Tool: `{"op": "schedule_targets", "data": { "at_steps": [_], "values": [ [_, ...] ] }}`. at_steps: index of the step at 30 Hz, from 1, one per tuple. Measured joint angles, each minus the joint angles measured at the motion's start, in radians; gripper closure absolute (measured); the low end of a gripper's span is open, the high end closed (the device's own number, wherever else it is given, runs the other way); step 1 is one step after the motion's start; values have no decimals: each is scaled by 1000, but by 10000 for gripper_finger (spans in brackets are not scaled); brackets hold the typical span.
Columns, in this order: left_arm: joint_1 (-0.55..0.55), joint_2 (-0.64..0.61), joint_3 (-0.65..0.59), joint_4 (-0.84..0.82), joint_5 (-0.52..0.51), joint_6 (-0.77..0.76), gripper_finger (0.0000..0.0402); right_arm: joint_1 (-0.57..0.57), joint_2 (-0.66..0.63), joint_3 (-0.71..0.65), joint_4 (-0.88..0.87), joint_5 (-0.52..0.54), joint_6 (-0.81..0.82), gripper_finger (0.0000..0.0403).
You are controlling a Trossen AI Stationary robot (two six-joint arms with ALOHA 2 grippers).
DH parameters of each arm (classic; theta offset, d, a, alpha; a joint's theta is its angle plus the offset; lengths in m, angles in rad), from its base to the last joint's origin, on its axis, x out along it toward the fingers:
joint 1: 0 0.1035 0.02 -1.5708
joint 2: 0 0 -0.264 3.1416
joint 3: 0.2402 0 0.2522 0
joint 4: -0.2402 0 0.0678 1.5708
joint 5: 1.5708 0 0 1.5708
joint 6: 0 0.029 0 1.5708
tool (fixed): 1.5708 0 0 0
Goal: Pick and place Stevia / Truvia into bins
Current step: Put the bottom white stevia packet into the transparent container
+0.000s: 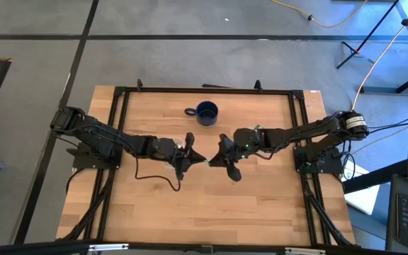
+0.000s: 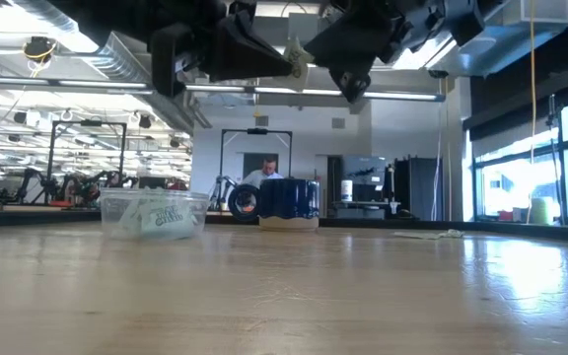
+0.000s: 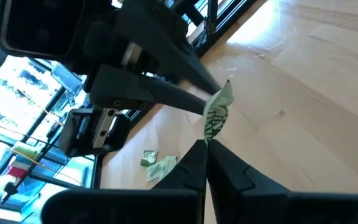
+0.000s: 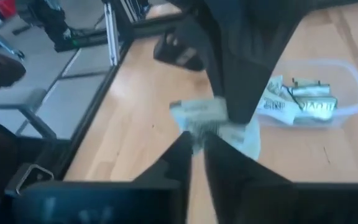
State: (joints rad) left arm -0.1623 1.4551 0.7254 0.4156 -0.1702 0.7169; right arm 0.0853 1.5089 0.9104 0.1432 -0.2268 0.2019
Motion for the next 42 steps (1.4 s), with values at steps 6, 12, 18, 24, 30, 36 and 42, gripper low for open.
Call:
{"op": "schedule_targets", "data": {
  "at_steps": [6, 12, 18, 24, 30, 36, 42],
  "values": [
    [0, -3, 0, -44, -25, -83, 398, -12, -13, 0, -98, 99, -6, 256],
    [2, -18, -1, -172, -77, -394, 398, -39, -47, 0, -299, 334, -25, 202],
    [66, -98, -2, -500, -96, -852, 398, -59, -50, 0, -453, 443, 21, 190],
    [169, -141, -2, -881, 99, -1124, 398, -63, -50, 0, -466, 446, 28, 189],
    [227, -126, -2, -993, 173, -1160, 398, -63, -50, 0, -467, 446, 27, 189],
    [265, -126, -2, -991, 156, -1135, 398, -63, -50, 0, -467, 446, 26, 189],
    [278, -126, -2, -954, 145, -1056, 387, -63, -50, 0, -467, 446, 26, 189]
  ]
}}
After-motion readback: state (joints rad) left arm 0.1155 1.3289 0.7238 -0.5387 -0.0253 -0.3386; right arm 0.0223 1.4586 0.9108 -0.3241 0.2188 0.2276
